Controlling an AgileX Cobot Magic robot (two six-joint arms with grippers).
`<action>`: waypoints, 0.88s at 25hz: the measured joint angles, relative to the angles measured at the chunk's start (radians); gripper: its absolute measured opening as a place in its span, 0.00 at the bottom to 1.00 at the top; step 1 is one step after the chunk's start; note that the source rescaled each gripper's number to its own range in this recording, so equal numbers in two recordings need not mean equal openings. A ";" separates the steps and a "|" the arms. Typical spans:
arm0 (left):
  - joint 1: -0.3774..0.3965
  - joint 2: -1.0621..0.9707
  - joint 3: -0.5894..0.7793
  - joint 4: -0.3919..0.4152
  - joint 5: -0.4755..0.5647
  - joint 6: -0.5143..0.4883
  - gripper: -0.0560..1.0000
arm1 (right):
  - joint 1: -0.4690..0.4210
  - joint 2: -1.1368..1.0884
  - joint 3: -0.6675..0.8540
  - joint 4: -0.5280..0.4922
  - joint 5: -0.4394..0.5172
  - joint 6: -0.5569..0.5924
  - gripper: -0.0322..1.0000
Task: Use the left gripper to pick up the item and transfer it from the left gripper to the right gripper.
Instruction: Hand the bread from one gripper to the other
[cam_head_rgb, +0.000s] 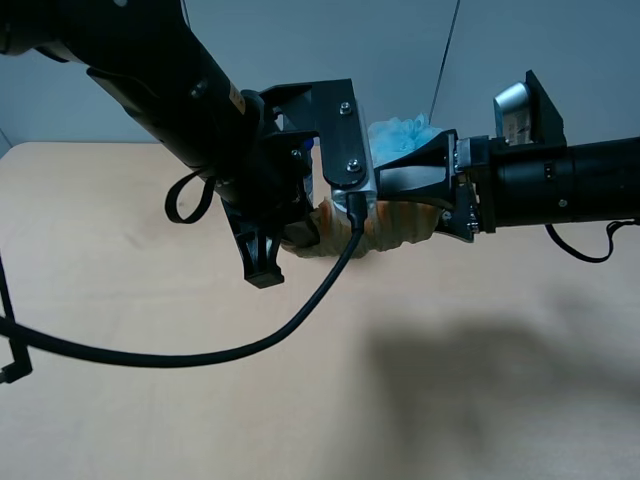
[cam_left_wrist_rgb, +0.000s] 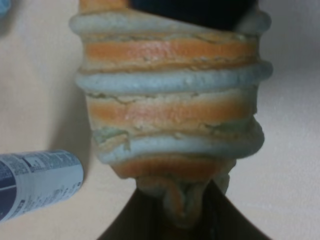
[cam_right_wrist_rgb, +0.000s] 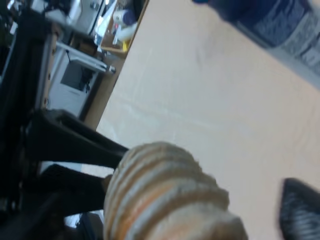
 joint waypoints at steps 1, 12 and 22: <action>0.000 0.000 0.000 0.000 0.000 0.000 0.06 | 0.000 0.000 0.000 0.002 -0.004 -0.003 0.66; 0.000 0.000 0.000 -0.002 -0.011 -0.001 0.64 | 0.001 0.000 0.000 0.007 -0.027 -0.006 0.10; 0.000 -0.016 0.000 -0.001 -0.037 -0.021 0.99 | 0.002 0.000 0.000 0.007 -0.033 -0.006 0.10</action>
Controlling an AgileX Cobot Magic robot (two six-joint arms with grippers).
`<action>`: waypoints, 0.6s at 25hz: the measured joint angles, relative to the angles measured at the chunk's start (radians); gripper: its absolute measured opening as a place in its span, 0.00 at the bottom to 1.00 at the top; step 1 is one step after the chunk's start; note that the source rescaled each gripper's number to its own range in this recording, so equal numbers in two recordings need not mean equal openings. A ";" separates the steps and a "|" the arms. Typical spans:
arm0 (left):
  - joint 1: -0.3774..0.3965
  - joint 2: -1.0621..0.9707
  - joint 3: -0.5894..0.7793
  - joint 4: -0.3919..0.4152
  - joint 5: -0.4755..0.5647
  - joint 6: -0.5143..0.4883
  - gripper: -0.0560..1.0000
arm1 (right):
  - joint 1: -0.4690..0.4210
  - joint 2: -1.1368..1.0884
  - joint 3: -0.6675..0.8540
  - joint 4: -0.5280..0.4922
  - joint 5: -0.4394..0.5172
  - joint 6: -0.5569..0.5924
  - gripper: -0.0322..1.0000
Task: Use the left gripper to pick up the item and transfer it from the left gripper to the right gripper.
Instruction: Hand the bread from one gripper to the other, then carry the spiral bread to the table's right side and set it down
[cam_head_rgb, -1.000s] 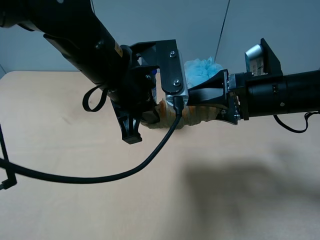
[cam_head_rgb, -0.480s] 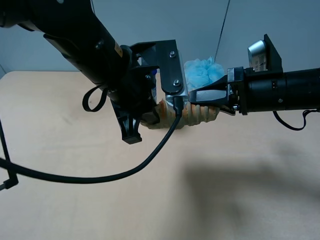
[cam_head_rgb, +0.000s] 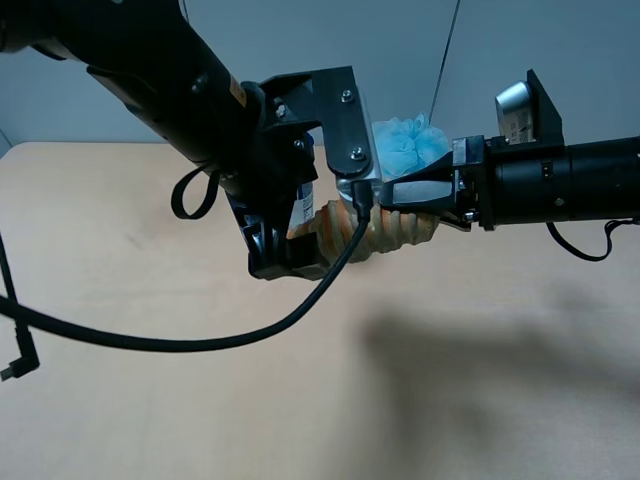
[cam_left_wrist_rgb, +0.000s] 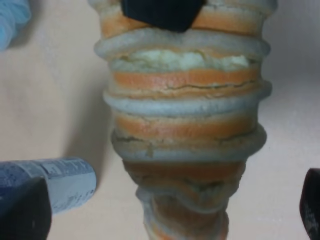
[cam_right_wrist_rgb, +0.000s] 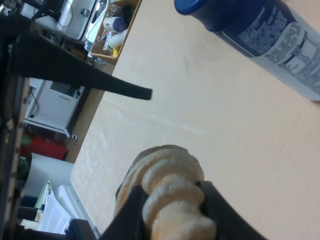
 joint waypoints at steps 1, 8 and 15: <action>0.000 -0.013 0.000 0.000 0.002 -0.012 1.00 | 0.000 0.000 0.000 0.000 0.000 0.000 0.10; 0.000 -0.208 0.000 0.010 0.095 -0.143 1.00 | 0.000 0.000 0.000 -0.001 -0.002 0.000 0.08; 0.000 -0.409 0.000 0.181 0.356 -0.410 1.00 | 0.000 0.000 0.000 -0.001 -0.005 0.000 0.06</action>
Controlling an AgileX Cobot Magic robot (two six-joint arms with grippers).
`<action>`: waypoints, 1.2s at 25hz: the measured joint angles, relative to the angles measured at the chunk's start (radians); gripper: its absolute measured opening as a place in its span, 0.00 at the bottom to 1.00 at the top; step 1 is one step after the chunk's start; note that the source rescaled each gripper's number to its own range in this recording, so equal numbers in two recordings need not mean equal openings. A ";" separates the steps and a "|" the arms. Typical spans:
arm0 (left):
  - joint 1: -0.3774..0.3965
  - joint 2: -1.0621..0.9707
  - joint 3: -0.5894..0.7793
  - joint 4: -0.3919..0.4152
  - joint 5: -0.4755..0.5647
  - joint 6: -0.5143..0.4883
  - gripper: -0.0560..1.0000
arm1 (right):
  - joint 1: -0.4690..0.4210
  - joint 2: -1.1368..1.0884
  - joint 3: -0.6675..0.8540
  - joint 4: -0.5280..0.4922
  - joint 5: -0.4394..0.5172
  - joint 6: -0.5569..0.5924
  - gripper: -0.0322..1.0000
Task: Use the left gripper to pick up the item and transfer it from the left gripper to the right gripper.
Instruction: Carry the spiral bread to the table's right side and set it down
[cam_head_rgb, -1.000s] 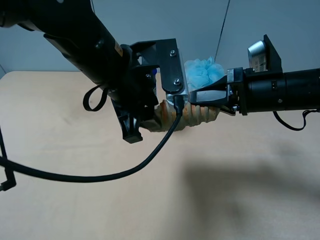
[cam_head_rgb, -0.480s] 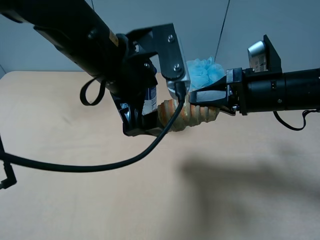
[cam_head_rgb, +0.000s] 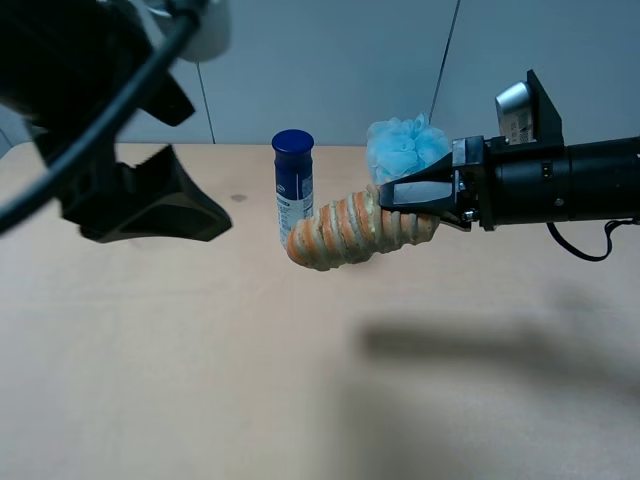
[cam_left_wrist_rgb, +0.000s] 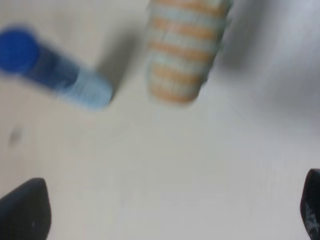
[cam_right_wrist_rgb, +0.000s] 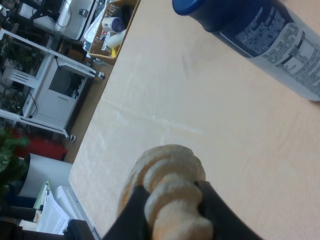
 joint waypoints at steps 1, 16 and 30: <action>0.000 -0.027 0.000 0.033 0.030 -0.047 1.00 | 0.000 0.000 0.000 0.000 0.000 0.000 0.06; 0.000 -0.554 0.373 0.213 0.178 -0.470 1.00 | 0.000 0.000 0.000 0.000 0.000 0.004 0.06; 0.000 -1.113 0.570 0.134 0.274 -0.561 1.00 | 0.000 0.000 0.000 0.000 -0.062 0.004 0.05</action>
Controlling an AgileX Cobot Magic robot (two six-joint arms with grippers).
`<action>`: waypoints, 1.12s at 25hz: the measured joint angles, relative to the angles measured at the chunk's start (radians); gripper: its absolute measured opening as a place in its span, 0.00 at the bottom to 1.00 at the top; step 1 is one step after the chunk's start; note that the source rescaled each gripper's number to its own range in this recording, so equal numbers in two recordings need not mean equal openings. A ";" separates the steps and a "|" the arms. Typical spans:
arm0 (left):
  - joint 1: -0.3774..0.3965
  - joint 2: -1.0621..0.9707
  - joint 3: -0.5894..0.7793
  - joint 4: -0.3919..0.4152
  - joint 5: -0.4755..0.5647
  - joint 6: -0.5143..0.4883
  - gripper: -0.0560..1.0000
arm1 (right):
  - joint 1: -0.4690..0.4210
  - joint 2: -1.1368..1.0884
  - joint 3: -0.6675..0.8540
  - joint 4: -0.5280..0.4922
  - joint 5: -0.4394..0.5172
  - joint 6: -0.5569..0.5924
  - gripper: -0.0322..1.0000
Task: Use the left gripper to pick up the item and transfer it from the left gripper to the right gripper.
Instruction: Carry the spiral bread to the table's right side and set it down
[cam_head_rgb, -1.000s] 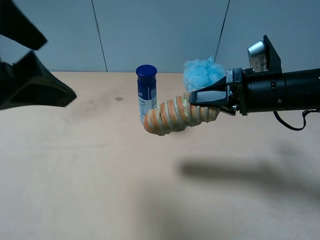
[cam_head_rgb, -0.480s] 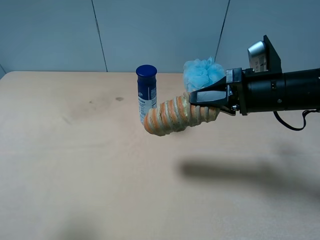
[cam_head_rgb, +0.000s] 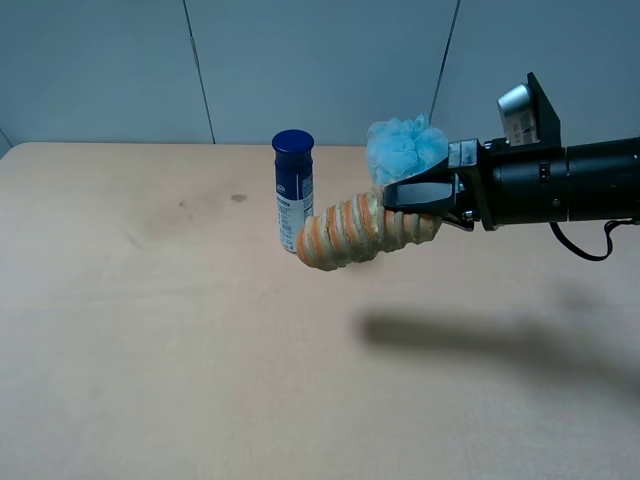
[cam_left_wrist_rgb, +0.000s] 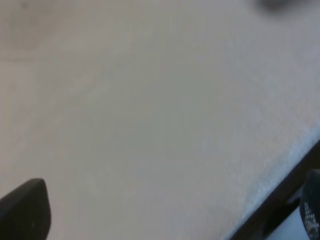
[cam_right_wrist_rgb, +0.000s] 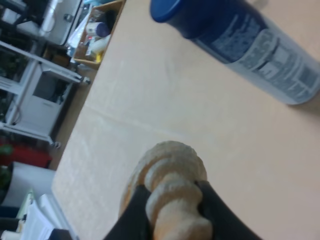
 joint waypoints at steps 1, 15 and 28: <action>0.000 -0.019 0.003 0.000 0.002 0.000 1.00 | 0.000 0.000 0.000 0.000 -0.006 0.000 0.05; 0.000 -0.065 0.022 -0.003 0.017 -0.004 1.00 | 0.000 0.000 0.000 -0.007 -0.075 0.027 0.05; 0.000 -0.065 0.057 -0.096 -0.069 0.003 0.99 | 0.000 0.000 0.000 -0.007 -0.091 0.046 0.05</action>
